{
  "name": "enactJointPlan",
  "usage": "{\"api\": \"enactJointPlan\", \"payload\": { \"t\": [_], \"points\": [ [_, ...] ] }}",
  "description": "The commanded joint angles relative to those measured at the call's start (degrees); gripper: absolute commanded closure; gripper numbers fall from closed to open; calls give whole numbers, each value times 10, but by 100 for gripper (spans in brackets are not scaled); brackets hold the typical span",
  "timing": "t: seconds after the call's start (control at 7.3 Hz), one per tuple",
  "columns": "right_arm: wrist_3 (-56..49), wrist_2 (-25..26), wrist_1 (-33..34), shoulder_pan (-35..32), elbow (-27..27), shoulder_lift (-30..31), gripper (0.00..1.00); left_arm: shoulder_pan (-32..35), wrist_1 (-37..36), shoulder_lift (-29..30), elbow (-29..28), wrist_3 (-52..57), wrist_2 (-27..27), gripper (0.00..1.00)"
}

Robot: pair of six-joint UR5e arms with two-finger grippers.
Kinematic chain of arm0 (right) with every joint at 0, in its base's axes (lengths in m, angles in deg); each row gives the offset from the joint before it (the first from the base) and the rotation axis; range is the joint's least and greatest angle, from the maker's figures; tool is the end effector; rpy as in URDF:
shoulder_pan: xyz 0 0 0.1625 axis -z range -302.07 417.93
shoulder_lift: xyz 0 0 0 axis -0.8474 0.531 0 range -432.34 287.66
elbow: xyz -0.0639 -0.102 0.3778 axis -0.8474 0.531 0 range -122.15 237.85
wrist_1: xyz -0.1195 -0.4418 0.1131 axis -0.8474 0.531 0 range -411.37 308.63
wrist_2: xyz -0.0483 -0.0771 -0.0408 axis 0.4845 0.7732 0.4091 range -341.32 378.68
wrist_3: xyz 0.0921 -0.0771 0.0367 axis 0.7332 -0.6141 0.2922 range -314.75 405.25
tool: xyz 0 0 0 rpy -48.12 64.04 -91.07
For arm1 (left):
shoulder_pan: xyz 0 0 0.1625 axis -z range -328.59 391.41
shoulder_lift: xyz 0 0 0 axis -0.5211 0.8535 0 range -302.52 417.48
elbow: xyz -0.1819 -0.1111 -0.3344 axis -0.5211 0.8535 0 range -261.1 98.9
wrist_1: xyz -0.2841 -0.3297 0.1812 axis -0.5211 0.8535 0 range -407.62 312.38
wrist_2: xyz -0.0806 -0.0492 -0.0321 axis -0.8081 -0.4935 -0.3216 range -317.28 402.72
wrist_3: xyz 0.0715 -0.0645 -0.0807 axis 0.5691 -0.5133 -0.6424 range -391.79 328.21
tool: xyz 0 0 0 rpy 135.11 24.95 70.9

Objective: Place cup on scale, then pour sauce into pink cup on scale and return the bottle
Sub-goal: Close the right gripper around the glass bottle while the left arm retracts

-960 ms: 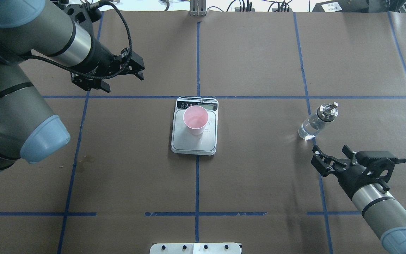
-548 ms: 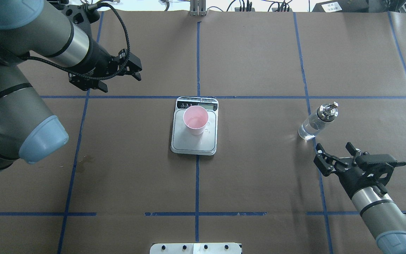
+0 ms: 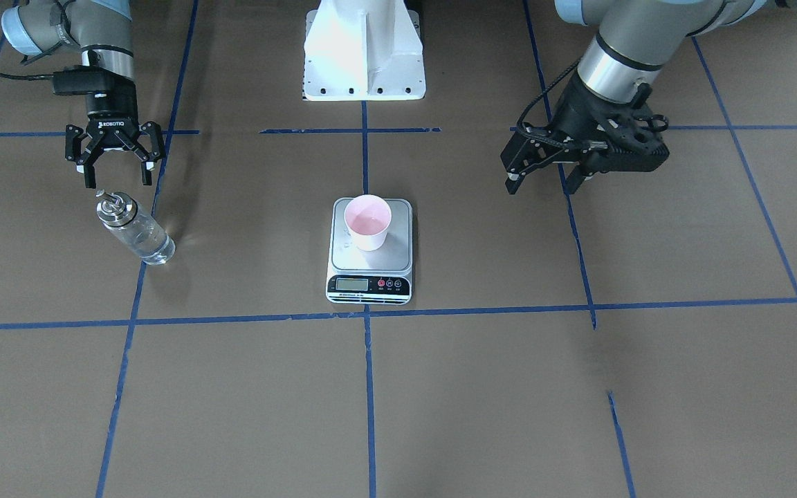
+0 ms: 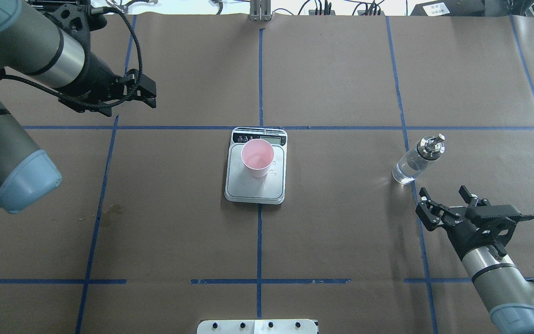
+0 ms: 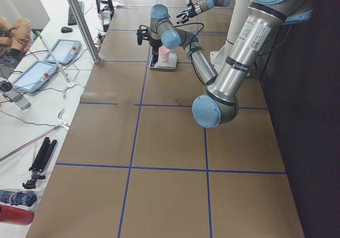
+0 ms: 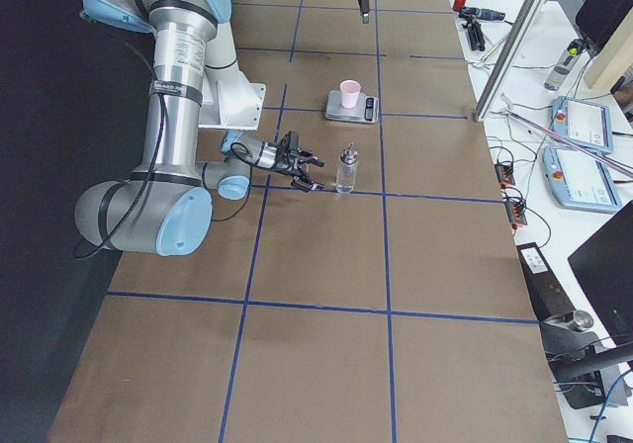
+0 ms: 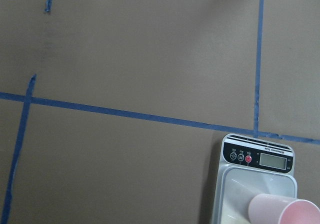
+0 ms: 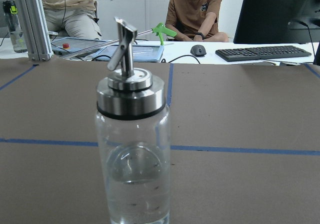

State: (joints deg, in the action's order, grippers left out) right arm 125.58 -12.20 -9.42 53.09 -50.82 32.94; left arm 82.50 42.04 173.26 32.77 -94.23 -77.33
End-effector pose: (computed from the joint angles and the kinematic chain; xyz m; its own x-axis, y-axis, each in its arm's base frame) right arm -0.4375 -0.2790 0.4804 0.7318 -0.0247 0.6811 -0.5976 0.4572 0.6587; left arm 0.3300 -0.5210 0.1703 0.5643 -0.0615 -0.8233 0.1962 0.9786 0.0614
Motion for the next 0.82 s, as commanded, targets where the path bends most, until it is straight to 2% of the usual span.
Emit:
{"api": "enactJointPlan", "payload": {
  "t": [0.0,0.27,0.41,0.69],
  "points": [
    [0,2,-2,0,15,-12,0,37,-1,-55,2,117,1,0],
    [-1,1,-2,1,20,-15,0,79,-2,-81,-4,206,2,0],
    [-26,2,-3,-2,21,-36,0,95,-2,-106,-3,260,3,0],
    [-41,3,-3,-11,37,-57,0,117,-2,-116,-4,291,3,0]
  ]
}}
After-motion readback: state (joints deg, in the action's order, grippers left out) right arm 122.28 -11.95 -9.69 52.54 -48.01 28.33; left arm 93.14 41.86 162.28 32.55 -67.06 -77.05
